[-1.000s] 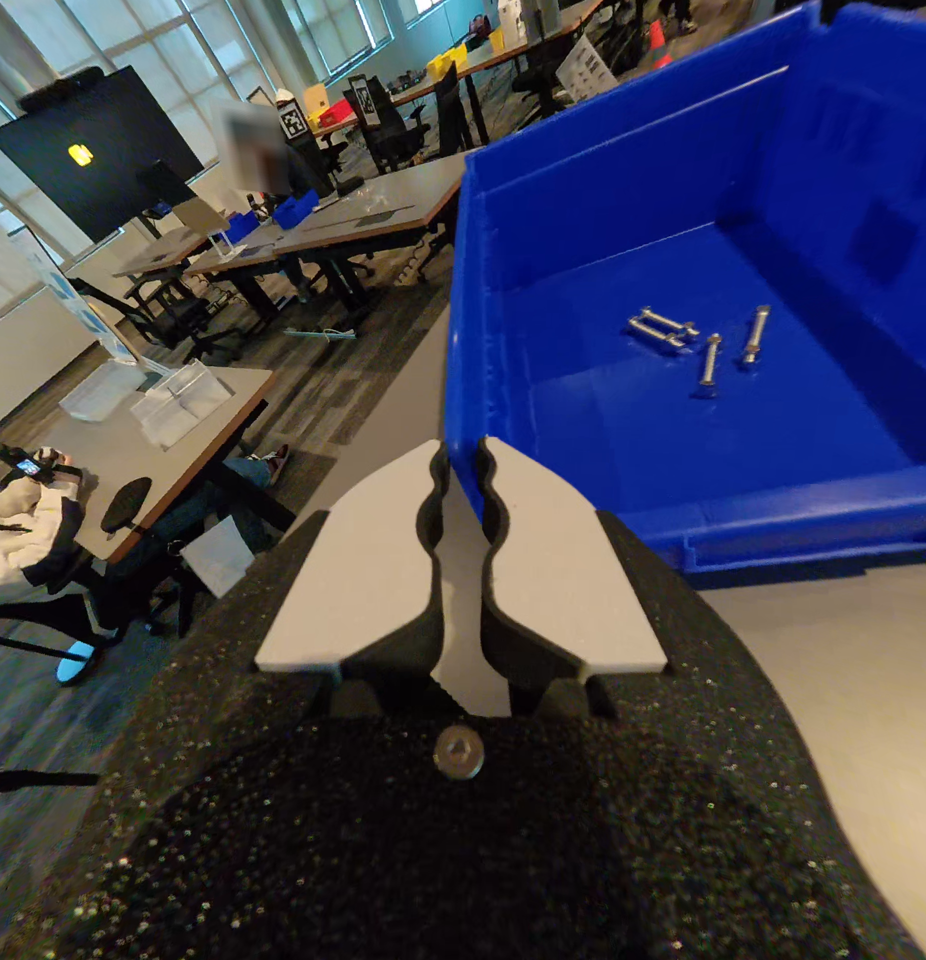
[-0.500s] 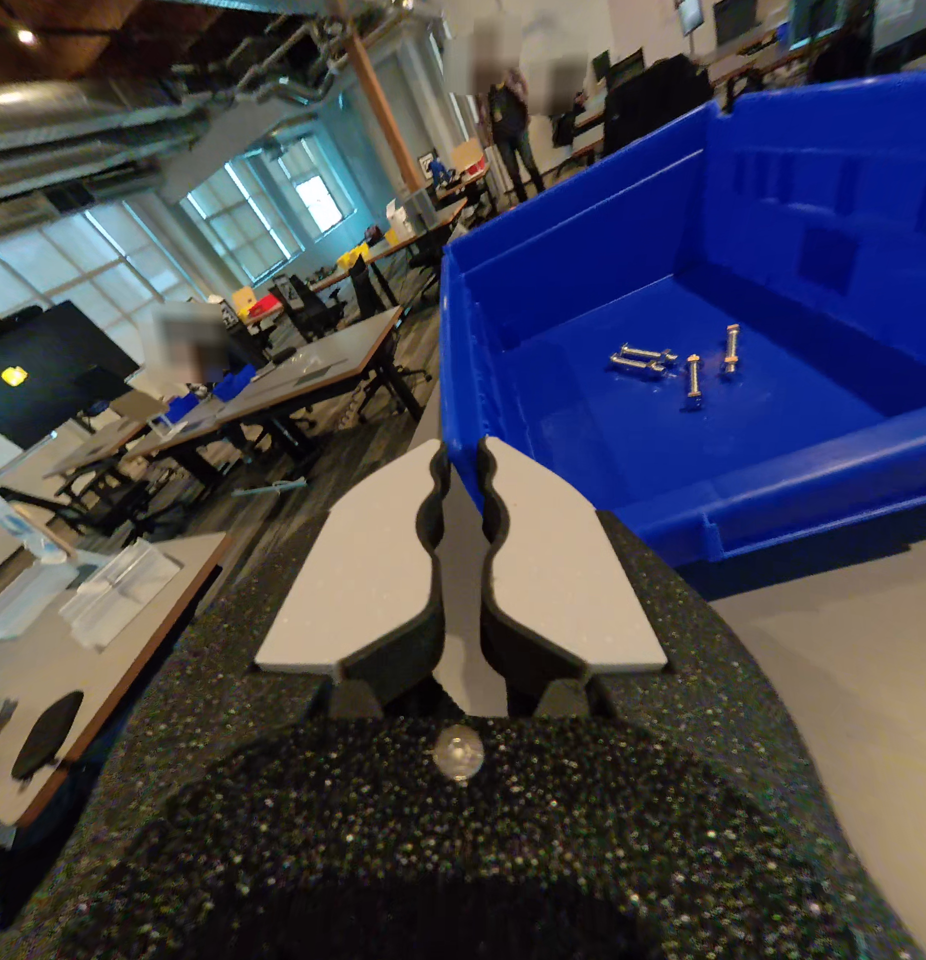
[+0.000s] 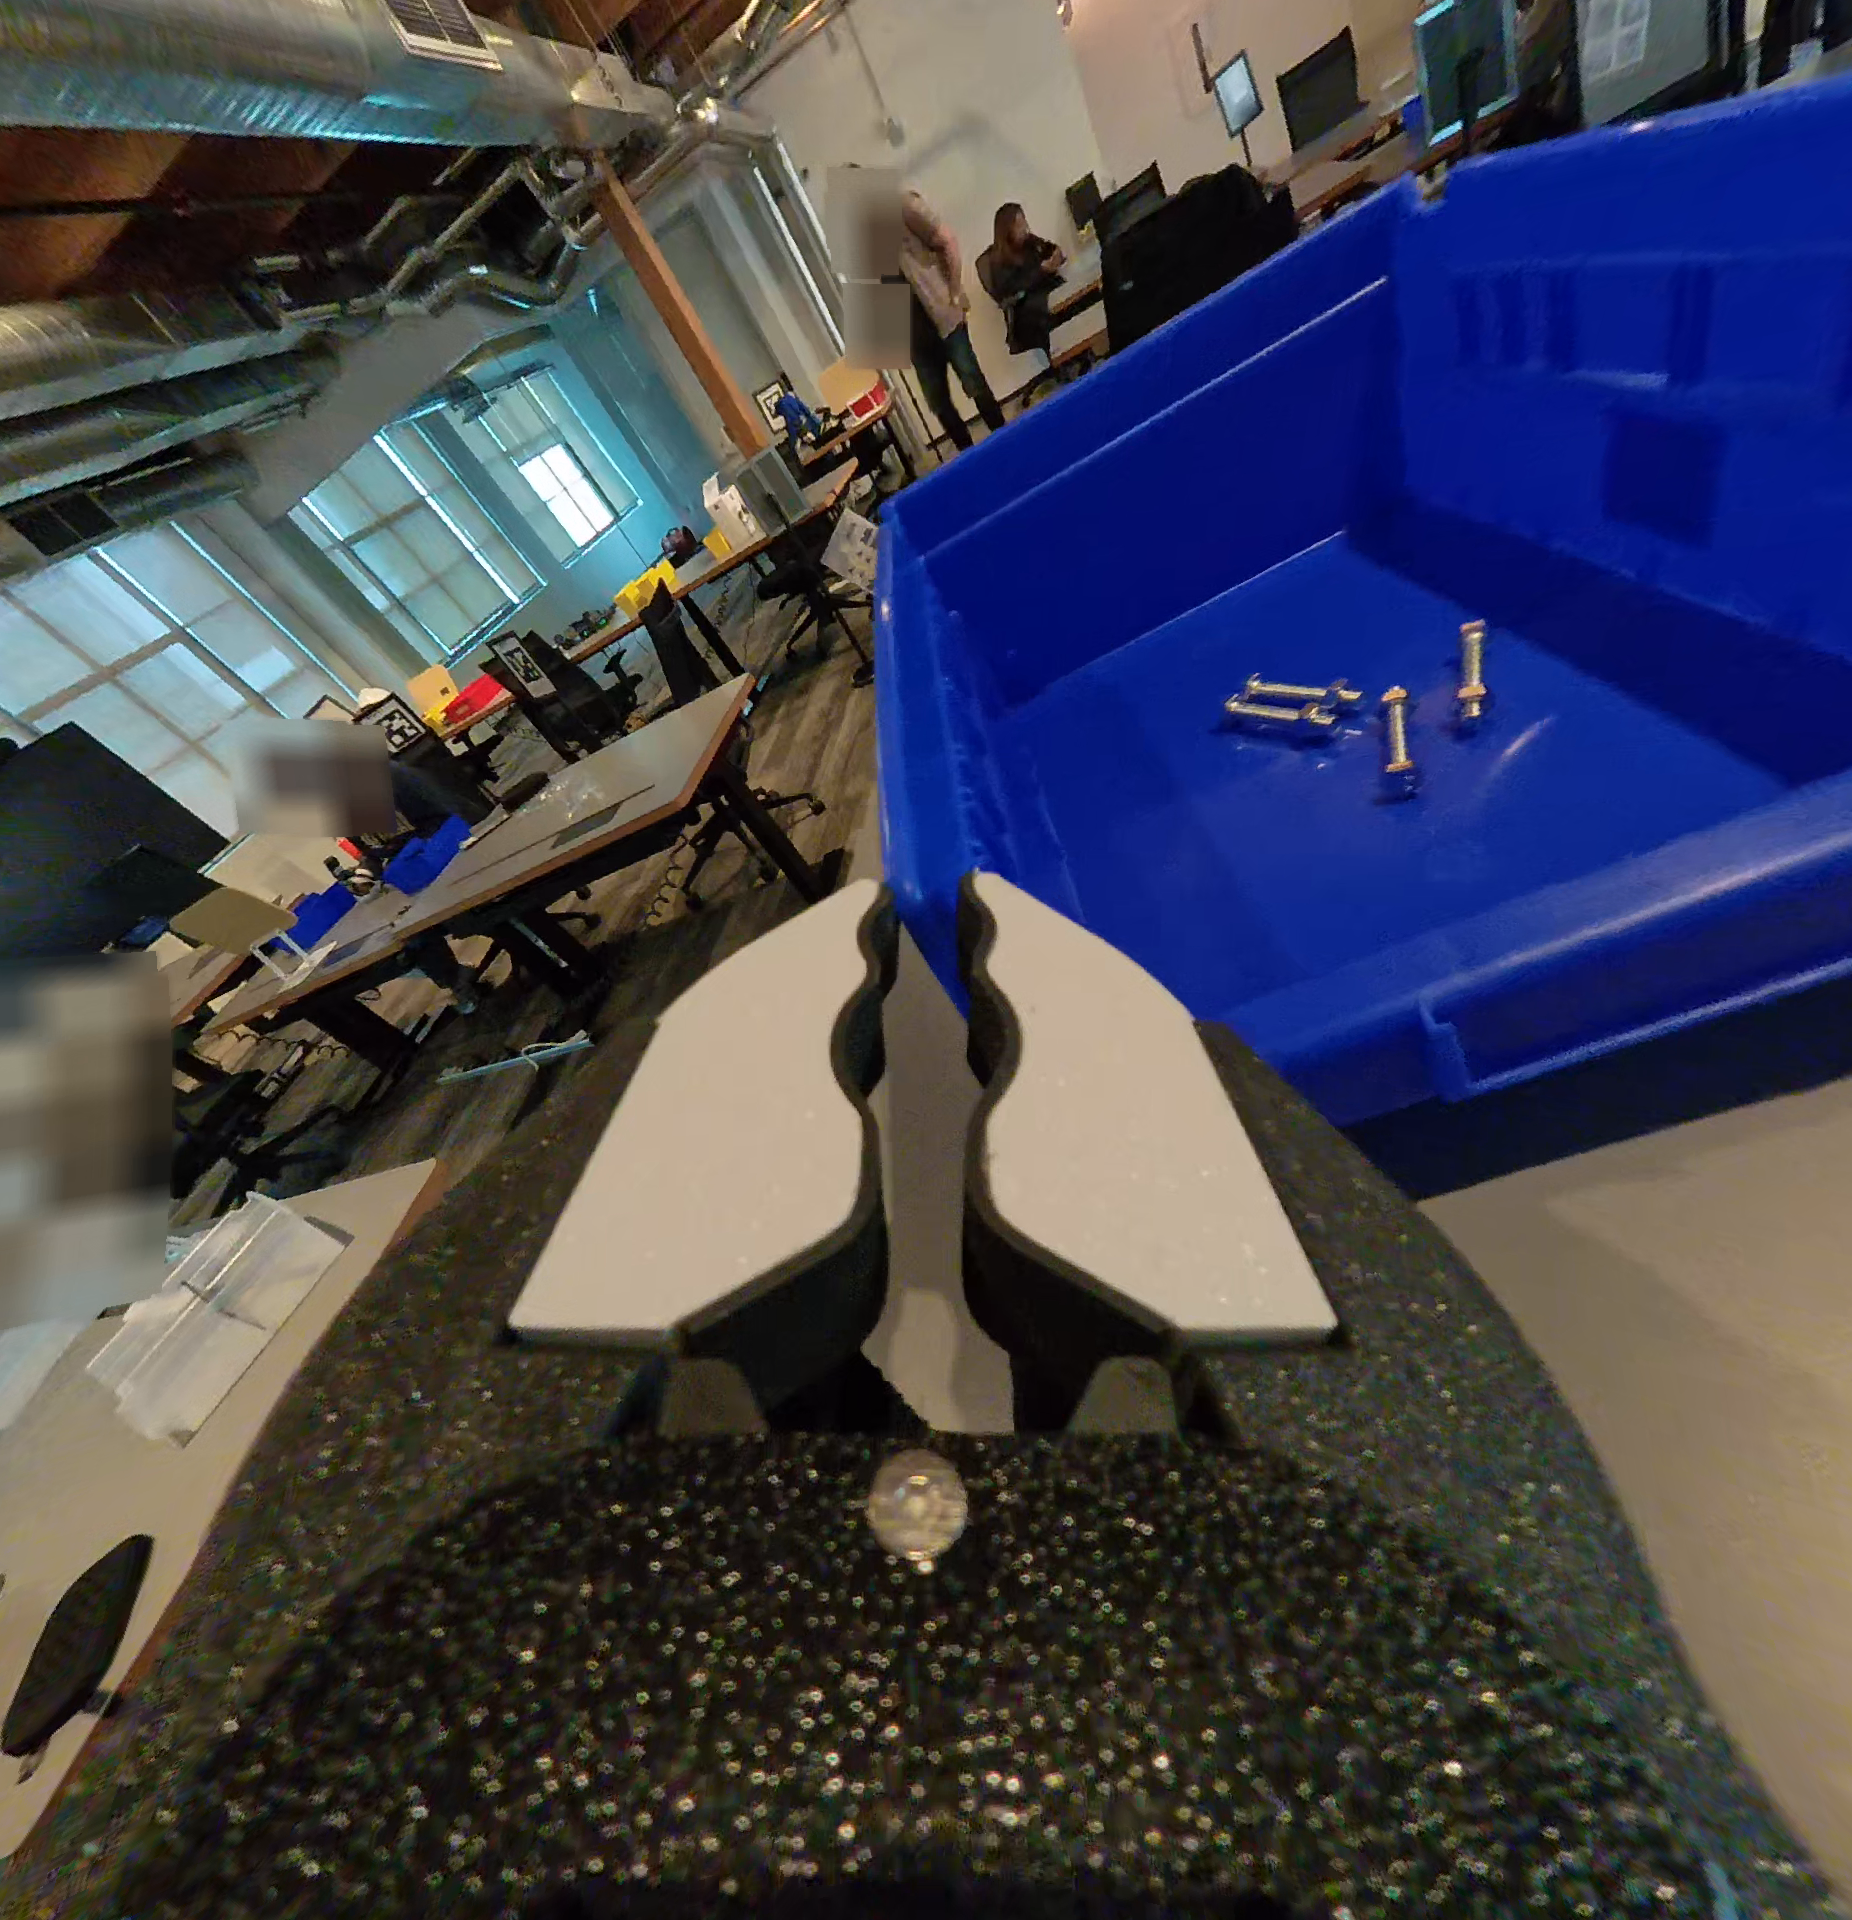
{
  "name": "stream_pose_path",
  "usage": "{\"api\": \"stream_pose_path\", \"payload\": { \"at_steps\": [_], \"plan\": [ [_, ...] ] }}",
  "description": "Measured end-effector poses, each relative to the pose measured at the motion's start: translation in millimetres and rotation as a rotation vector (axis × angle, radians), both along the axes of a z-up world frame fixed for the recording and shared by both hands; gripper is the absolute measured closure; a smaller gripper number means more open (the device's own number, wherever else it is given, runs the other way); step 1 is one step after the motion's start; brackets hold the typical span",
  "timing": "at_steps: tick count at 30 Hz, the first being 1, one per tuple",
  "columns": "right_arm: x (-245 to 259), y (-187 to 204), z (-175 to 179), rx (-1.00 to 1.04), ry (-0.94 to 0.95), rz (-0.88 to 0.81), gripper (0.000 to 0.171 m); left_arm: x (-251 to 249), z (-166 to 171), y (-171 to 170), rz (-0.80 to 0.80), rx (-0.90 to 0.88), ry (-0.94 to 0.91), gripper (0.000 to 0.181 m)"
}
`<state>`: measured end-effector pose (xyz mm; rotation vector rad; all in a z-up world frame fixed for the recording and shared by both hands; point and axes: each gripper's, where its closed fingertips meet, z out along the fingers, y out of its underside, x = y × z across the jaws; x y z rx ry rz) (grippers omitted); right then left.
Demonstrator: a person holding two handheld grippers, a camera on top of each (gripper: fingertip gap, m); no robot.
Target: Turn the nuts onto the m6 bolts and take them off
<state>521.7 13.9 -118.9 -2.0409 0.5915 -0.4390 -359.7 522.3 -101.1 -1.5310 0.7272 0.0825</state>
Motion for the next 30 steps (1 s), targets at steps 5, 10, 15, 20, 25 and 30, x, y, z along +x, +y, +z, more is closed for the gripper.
{"api": "stream_pose_path", "payload": {
  "at_steps": [5,10,15,20,25,30],
  "plan": [
    [2.8,2.8,-0.1,0.003,0.005,0.020,0.164,-1.9,1.7,10.1,-0.016,0.002,0.036,0.170],
    [4.7,5.6,0.1,-0.003,0.000,0.025,0.164,-2.5,1.3,14.3,-0.014,0.011,0.036,0.169],
    [7.1,11.1,0.0,0.001,0.003,0.028,0.164,-6.2,2.1,24.4,0.019,0.005,0.054,0.168],
    [7.7,14.9,-0.1,0.011,0.006,0.029,0.164,-6.6,3.8,31.0,0.079,-0.017,0.083,0.166],
    [4.6,13.6,-0.2,0.004,0.009,0.053,0.165,-2.2,20.0,27.7,0.124,0.025,0.063,0.170],
    [1.8,10.9,-0.3,-0.006,-0.003,0.077,0.165,2.5,48.5,19.6,0.184,0.093,0.075,0.163]
  ]
}}
